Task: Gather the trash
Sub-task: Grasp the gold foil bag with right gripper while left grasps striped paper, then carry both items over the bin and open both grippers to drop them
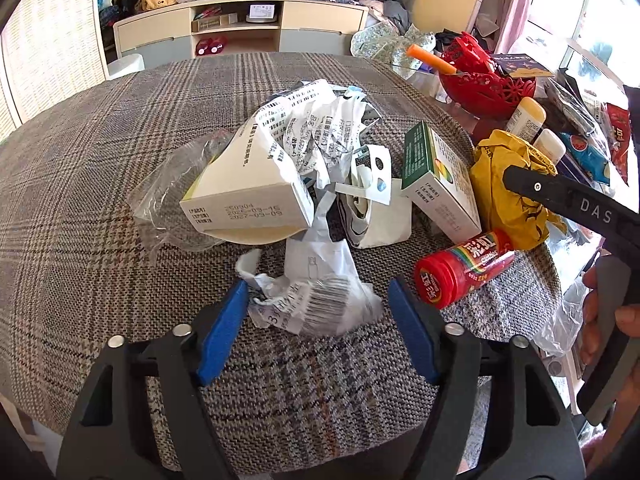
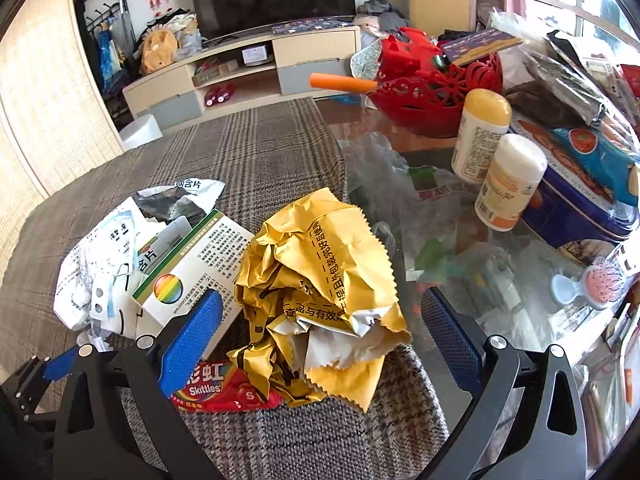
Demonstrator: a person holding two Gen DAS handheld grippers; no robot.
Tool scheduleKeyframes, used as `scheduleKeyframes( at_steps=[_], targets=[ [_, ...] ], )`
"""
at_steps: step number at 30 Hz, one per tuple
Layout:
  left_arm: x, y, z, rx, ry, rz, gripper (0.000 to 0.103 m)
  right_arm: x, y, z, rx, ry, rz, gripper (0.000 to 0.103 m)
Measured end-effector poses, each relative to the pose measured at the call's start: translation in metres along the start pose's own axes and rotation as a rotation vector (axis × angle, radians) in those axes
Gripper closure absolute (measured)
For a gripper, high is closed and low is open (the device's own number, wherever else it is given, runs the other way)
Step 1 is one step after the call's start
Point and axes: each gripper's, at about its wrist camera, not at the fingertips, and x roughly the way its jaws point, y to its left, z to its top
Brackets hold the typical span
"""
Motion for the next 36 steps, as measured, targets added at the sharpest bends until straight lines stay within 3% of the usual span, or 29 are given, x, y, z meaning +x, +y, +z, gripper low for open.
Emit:
scheduleKeyframes(
  at_steps=[7, 12, 15, 18, 24, 36],
  targets=[
    [-0.001, 0.007, 0.0, 0.02, -0.009, 0.001, 0.05, -0.002, -0.003, -0.004, 0.005, -0.022, 0.023, 0.026],
    [-0.001, 0.008, -0.001, 0.025, -0.005, 0.018, 0.068, -0.005, 0.0, -0.006, -0.029, -0.012, 0.033, 0.041],
    [-0.002, 0.007, -0.002, 0.031, 0.004, 0.027, 0.079, -0.012, -0.001, -0.007, -0.03, -0.021, 0.027, 0.042],
    [-0.005, 0.004, -0.005, 0.046, 0.012, 0.03, 0.083, -0.021, -0.006, -0.006, -0.013, -0.036, 0.025, 0.043],
    [-0.014, -0.002, -0.013, 0.063, 0.018, 0.022, 0.086, -0.038, -0.011, -0.005, -0.014, -0.052, -0.001, 0.043],
    [-0.049, -0.006, -0.044, 0.067, 0.009, 0.0, 0.087, -0.039, 0.009, -0.039, -0.03, 0.03, 0.096, 0.043]
  ],
)
